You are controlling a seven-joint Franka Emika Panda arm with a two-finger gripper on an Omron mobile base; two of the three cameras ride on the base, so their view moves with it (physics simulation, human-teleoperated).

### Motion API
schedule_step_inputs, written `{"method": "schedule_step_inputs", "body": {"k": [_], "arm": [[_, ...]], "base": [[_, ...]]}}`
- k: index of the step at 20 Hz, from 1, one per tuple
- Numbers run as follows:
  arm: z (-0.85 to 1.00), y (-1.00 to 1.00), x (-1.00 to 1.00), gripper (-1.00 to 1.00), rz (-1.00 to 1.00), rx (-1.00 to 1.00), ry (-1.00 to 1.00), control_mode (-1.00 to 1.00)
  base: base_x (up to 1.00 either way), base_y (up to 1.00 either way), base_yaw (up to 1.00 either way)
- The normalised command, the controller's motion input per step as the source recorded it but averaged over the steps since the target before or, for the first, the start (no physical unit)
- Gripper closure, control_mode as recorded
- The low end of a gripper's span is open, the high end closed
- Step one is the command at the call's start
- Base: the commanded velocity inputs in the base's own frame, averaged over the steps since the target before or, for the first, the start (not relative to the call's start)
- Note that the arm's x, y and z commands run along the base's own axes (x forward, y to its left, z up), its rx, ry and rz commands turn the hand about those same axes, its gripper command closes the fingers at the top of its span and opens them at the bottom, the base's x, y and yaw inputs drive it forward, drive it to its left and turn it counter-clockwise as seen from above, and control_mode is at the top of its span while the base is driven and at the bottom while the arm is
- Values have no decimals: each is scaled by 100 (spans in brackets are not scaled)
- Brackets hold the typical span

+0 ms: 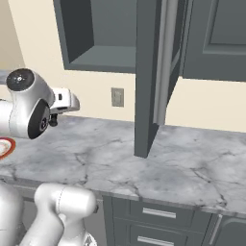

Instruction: Open the cabinet. Pick the dish brush and place it next to the sink. Then close the cabinet.

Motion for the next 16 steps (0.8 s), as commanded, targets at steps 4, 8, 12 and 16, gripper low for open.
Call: {"method": "schedule_step_inputs", "body": {"k": [4, 8, 12, 16], "arm": [[-50, 100, 21, 100, 46, -10, 17, -100], [-49, 100, 56, 100, 28, -16, 17, -100], [-64, 95, 89, 100, 9, -20, 16, -100], [-53, 88, 89, 100, 8, -17, 19, -100]], "base": [[0, 0, 0], [0, 0, 0], [0, 0, 0], [0, 0, 0]]}}
